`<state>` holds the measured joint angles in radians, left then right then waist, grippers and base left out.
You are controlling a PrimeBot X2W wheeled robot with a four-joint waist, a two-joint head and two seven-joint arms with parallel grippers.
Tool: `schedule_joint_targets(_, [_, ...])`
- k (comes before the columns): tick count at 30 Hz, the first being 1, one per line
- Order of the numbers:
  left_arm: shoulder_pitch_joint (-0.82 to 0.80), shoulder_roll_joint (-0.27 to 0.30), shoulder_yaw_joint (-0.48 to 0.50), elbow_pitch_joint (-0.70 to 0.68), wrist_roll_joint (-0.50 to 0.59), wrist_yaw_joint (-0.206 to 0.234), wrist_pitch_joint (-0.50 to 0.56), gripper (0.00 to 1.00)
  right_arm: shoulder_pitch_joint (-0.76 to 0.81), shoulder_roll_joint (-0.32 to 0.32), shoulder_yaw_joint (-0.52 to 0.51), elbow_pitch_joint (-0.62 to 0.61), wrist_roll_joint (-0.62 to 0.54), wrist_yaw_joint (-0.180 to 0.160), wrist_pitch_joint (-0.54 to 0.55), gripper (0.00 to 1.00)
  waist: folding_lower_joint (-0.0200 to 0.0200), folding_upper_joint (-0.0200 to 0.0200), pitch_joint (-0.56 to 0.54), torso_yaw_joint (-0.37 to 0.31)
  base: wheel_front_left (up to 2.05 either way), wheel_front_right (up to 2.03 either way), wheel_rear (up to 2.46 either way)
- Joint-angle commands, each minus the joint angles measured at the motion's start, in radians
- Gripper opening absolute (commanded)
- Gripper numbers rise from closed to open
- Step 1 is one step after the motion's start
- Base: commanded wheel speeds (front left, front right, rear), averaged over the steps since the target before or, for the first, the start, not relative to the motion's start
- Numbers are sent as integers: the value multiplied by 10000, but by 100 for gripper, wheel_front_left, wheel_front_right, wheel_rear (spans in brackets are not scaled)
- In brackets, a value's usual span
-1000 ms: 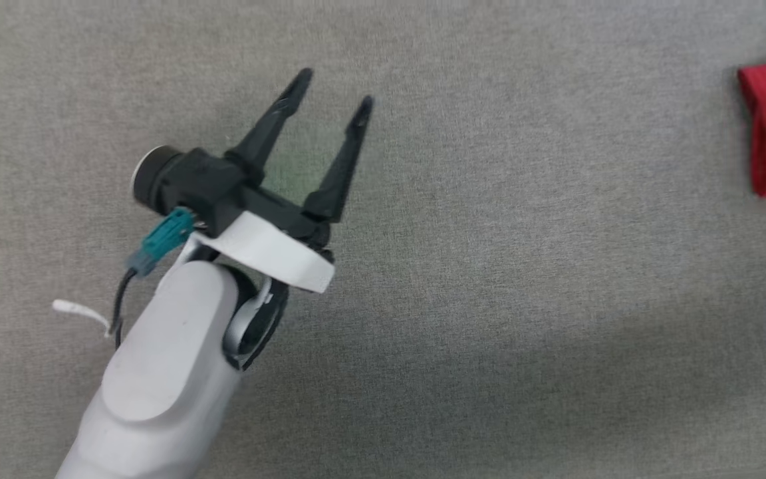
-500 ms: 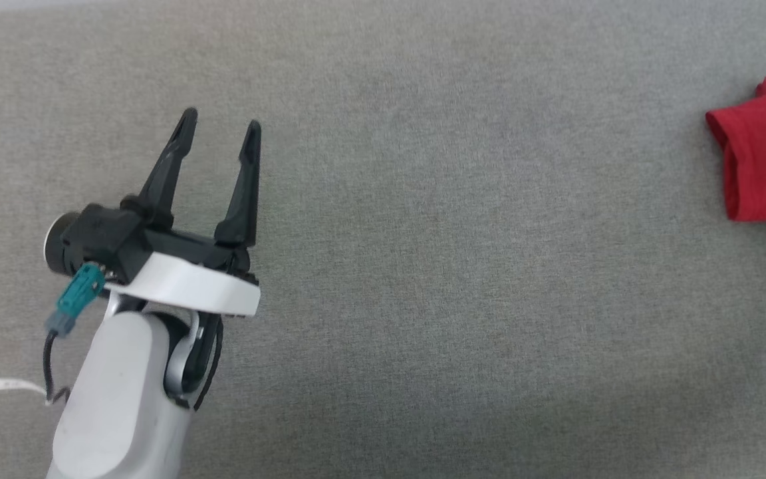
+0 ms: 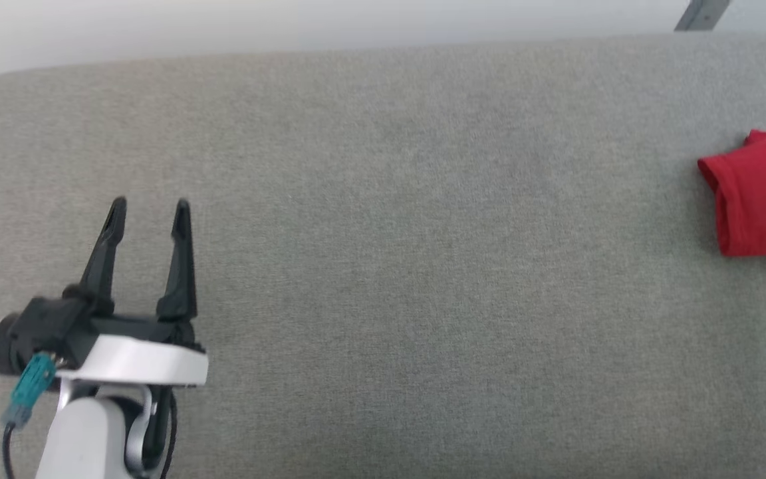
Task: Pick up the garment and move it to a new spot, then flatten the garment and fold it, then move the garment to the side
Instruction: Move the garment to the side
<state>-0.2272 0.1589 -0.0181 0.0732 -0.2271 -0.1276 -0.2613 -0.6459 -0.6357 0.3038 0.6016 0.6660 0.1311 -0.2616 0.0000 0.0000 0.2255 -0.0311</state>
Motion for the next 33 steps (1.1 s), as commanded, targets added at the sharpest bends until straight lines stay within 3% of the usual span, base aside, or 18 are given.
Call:
schedule_joint_targets(1, [369,21,176,-104,152,-18,-51,100,665,324,-620,-551,-366,-7,-37,100,0,0,-290,159,0,0,0])
schedule_joint_targets(4, [679,-5,369,-202,178,-23,-51,100,1426,728,-1248,-1105,-792,-7,-36,100,0,0,-464,233,0,0,0])
schedule_joint_targets(7, [1363,-107,580,-392,352,-30,-51,100,2849,1592,-2317,-2069,-1503,-7,-37,100,0,0,-828,404,0,0,0])
schedule_joint_targets(13, [2263,-121,758,-602,218,-32,-51,100,4640,2615,-3022,-2865,-2157,-7,-38,100,0,0,-1377,631,0,0,0])
schedule_joint_targets(22, [3386,-56,922,-699,-2,-34,-51,100,6368,3504,-3481,-3368,-2560,-6,-39,100,0,0,-2147,877,0,0,0])
schedule_joint_targets(33, [3960,-196,993,-661,-298,-35,-51,100,7369,4230,-3805,-3871,-2951,-6,-39,100,0,0,-2485,892,0,0,0])
